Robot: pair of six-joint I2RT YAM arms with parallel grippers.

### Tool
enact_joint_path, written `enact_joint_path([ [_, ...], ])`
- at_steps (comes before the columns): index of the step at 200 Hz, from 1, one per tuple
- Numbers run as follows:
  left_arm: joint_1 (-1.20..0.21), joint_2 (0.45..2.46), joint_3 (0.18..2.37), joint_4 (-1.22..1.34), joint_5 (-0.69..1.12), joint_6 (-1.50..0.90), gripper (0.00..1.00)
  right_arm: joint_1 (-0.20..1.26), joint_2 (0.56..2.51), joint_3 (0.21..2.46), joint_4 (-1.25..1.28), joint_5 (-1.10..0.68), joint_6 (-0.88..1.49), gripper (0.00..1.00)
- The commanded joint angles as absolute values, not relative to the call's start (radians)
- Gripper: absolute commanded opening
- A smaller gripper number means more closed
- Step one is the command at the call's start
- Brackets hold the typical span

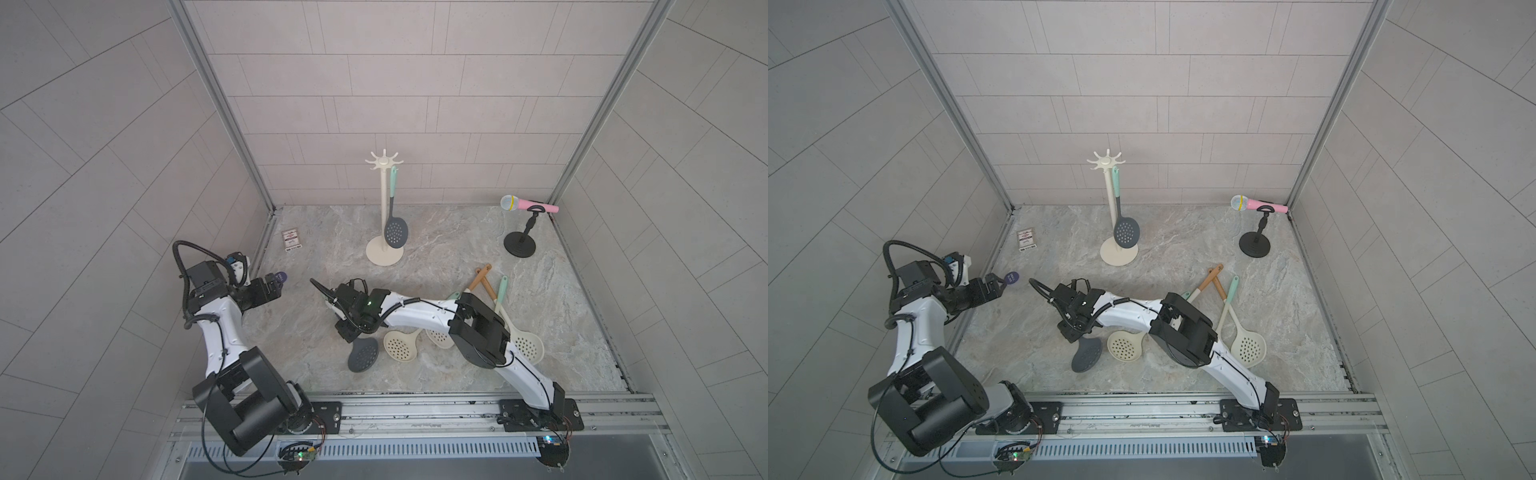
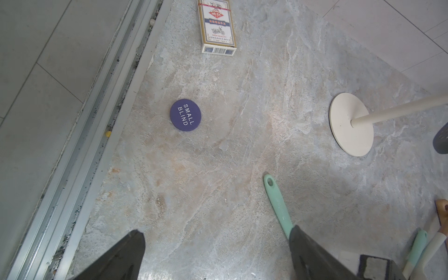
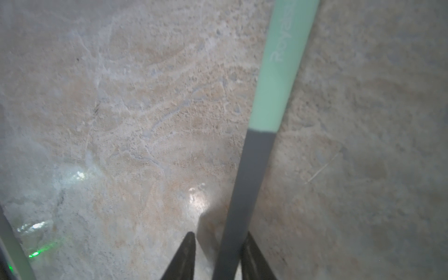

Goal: Hang the skimmer on the kitchen utensil rack
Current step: Pick up the skimmer from the center of the board.

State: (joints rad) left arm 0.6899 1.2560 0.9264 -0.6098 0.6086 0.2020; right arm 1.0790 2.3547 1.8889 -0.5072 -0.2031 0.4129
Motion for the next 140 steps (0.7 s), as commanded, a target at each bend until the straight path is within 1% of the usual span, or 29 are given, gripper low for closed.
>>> enact_joint_path([
  [1, 0.699, 1.254, 0.939, -0.638, 0.652, 0.241, 1.0, 1.07, 2.414, 1.866, -0.555, -0.219, 0.423, 0.18],
  [18, 0.701, 1.257, 0.93, -0.65, 0.686, 0.262, 1.0, 1.058, 2.4, 1.846, -0.552, -0.233, 0.419, 0.09],
  [47, 0.712, 1.27, 0.912, -0.659, 0.728, 0.298, 1.0, 1.03, 2.334, 1.752, -0.487, -0.287, 0.42, 0.0],
  [90, 0.716, 1.333, 0.873, -0.661, 0.812, 0.376, 1.0, 0.977, 2.128, 1.574, -0.379, -0.372, 0.416, 0.0],
  [102, 0.719, 1.35, 0.87, -0.676, 0.876, 0.395, 1.0, 0.965, 2.059, 1.533, -0.362, -0.391, 0.411, 0.0],
  [119, 0.721, 1.348, 0.874, -0.76, 1.031, 0.522, 1.0, 0.94, 1.968, 1.471, -0.333, -0.42, 0.428, 0.0],
  [140, 0.722, 1.312, 0.865, -0.767, 1.057, 0.556, 1.0, 0.895, 1.857, 1.35, -0.191, -0.521, 0.493, 0.0],
])
